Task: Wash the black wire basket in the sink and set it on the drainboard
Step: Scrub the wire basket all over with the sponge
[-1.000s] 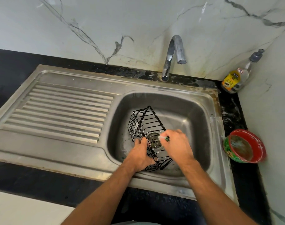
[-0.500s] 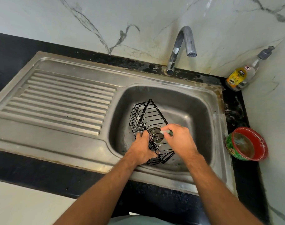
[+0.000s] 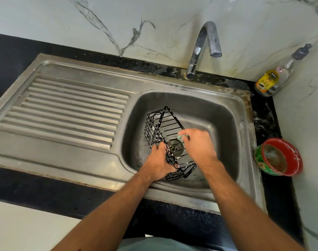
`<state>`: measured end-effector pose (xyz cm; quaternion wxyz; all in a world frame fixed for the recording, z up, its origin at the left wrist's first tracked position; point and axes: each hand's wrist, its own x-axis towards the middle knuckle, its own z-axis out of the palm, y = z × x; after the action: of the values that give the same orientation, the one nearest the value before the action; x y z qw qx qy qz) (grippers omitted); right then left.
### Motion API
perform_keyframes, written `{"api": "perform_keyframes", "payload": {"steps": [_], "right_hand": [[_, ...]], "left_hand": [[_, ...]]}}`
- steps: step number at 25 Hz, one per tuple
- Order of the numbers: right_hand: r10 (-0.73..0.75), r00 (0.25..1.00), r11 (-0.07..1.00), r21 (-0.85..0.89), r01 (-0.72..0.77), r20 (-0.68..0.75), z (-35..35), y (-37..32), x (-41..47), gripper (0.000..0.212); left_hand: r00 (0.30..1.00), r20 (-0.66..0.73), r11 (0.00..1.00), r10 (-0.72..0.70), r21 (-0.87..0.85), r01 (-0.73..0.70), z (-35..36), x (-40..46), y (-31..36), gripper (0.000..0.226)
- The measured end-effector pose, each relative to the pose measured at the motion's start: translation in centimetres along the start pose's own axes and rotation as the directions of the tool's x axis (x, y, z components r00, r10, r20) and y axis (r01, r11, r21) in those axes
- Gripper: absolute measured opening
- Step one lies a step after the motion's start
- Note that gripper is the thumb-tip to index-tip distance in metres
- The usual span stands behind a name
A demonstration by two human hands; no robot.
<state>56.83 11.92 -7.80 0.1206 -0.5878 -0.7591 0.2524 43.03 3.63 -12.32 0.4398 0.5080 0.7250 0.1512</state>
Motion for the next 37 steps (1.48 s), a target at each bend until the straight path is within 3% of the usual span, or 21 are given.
{"api": "perform_keyframes", "payload": {"steps": [2,6,10,15,19,24,26,31,37], "right_hand": [[-0.058,0.996,0.995,-0.078,0.063,0.066,1.1,-1.4,-0.4,0.027],[-0.258,0.961,0.966,-0.008,0.26,0.1,1.7,-2.2,-1.0,0.023],[-0.018,1.0,1.0,0.022,0.019,-0.021,0.4,0.7,0.2,0.021],[-0.192,0.979,0.981,0.032,0.19,0.072,1.0,-0.9,-0.7,0.02],[-0.041,0.994,0.993,0.103,0.052,-0.106,0.5,-1.0,1.4,0.02],[-0.183,0.974,0.977,0.134,0.166,0.132,1.9,-3.0,1.4,0.021],[-0.184,0.972,0.972,0.17,0.159,0.146,1.1,-2.3,1.5,0.02],[-0.062,0.994,0.998,-0.001,0.062,0.085,-0.6,-0.2,2.7,0.02],[-0.197,0.924,0.974,-0.044,0.224,0.328,-0.9,-2.4,2.1,0.049]], "left_hand": [[1.0,-0.001,0.999,0.009,0.034,-0.009,0.0,0.1,-0.1,0.073],[0.999,0.006,0.999,0.038,0.017,-0.038,-0.1,0.3,-0.2,0.084],[0.999,0.008,0.999,0.034,0.003,-0.034,0.0,0.0,-0.2,0.067],[1.0,0.023,1.0,0.015,0.018,-0.015,-0.2,0.0,-0.1,0.07],[0.999,0.034,0.999,0.017,0.045,-0.018,-0.1,-0.1,0.0,0.07],[0.999,0.051,0.999,0.019,0.047,-0.022,-0.3,-0.2,0.1,0.078],[0.998,0.059,0.999,0.025,0.038,-0.027,-0.4,-0.2,0.1,0.079],[0.997,0.071,1.0,0.011,0.012,-0.012,-0.3,-0.1,0.1,0.071],[0.998,0.054,1.0,0.018,0.006,-0.019,-0.2,0.1,-0.2,0.069]]}}
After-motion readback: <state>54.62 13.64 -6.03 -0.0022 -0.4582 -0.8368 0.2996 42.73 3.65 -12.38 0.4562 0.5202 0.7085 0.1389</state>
